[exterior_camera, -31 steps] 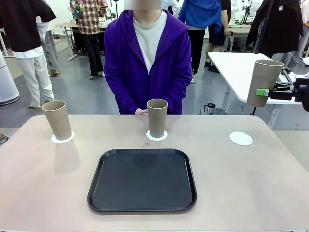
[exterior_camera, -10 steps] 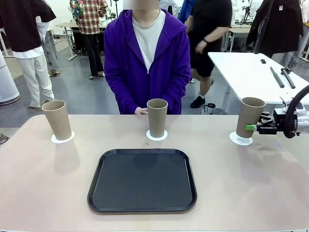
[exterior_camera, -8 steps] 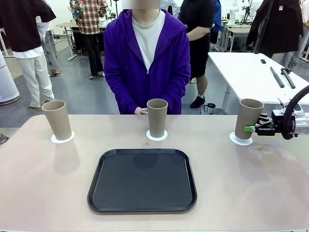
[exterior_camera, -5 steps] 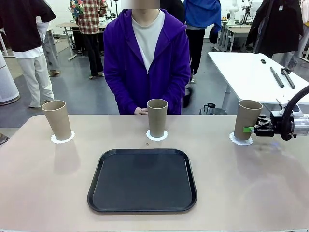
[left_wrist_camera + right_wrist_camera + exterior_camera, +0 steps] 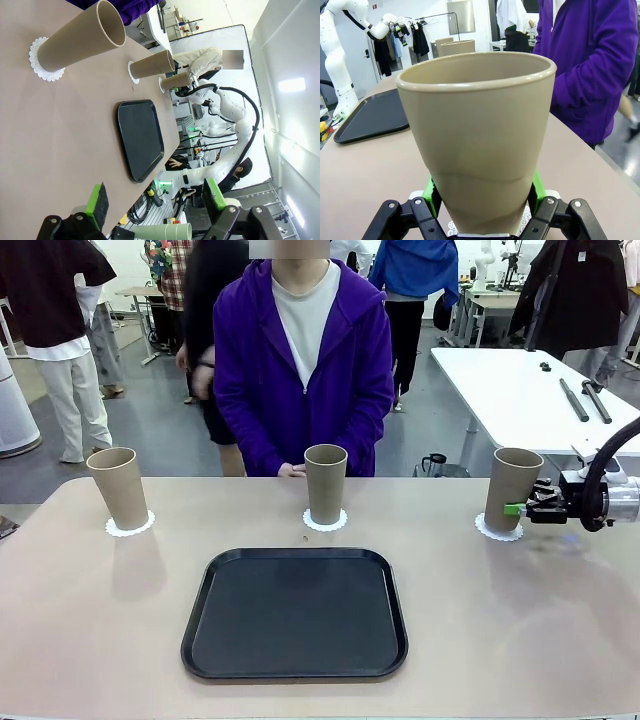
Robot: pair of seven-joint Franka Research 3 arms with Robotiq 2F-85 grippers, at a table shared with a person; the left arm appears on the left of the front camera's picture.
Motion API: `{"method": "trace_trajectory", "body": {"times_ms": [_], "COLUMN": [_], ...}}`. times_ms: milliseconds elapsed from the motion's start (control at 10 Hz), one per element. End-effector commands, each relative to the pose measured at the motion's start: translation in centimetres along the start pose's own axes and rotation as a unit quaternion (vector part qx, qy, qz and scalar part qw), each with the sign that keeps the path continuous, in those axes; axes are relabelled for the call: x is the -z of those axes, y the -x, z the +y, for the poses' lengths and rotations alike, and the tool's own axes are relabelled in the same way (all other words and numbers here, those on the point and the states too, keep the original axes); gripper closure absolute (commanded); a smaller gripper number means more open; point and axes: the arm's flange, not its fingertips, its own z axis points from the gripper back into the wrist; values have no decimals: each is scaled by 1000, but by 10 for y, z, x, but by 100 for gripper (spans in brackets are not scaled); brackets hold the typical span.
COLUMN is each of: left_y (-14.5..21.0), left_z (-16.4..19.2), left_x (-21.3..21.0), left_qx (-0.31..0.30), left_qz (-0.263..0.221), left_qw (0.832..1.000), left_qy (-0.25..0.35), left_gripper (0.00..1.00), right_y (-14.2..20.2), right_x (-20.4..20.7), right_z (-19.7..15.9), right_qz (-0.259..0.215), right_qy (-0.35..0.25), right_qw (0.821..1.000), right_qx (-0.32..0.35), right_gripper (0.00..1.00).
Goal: Place coasters on the table and set cups on them.
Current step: Take one Reusable plastic cup from the Flat Tray and place it on a coaster set by the human.
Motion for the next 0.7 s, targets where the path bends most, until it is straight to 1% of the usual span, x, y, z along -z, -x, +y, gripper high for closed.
{"method": "trace_trajectory", "body": {"times_ms": [0, 200, 400, 600], "left_y": [0, 0, 0, 0], "left_z": [-1, -1, -1, -1], "left_x": [-1, -1, -1, -1], "left_qx": [3, 3, 3, 3], "left_qz": [-5, -5, -5, -5], "left_qw": [1000, 1000, 1000, 1000], "left_qy": [2, 2, 2, 2], "left_gripper": [0, 0, 0, 0], "right_y": [1, 4, 5, 5], "right_x": [1, 1, 1, 0], "right_z": [-9, -9, -10, -10], "right_qz": [-1, 1, 4, 11], "right_qy": [6, 5, 2, 4], "right_qw": [1000, 1000, 1000, 1000], "right_qx": [8, 10, 11, 9], "right_gripper": [18, 18, 0, 0]}}
